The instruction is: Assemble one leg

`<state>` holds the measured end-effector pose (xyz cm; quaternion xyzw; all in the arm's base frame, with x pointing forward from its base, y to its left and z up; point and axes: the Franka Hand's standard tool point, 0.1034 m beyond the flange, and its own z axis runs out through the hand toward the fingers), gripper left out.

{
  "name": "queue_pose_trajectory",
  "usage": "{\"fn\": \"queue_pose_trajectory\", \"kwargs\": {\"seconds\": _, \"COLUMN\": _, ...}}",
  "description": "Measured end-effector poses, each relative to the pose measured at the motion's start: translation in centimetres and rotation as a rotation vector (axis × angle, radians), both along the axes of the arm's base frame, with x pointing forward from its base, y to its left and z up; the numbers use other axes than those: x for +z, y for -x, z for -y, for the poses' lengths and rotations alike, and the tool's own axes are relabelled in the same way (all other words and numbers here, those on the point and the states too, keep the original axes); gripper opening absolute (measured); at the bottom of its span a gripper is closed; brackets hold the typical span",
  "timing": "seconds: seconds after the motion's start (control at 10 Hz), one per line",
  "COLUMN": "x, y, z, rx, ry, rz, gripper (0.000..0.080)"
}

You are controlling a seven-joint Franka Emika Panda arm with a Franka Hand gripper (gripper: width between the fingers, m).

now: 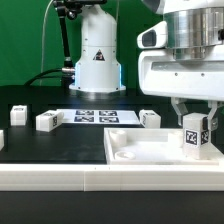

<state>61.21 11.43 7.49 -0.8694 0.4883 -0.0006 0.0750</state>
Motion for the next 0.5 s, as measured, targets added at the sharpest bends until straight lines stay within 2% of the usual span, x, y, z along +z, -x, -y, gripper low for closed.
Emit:
{"fn": "queue_pose_trajectory", "kwargs": {"seconds": 0.4, "x": -0.06, "y": -0.02, "z": 0.12, "rx": 0.029, "ry": -0.005, "rz": 0.004, "gripper": 0.0292}}
{"fn": "queue_pose_trajectory", "kwargs": {"seconds": 0.5, "x": -0.13, "y": 0.03, "z": 0.11, "rx": 0.064, "ry": -0.003, "rz": 0.006, "gripper": 0.0482}}
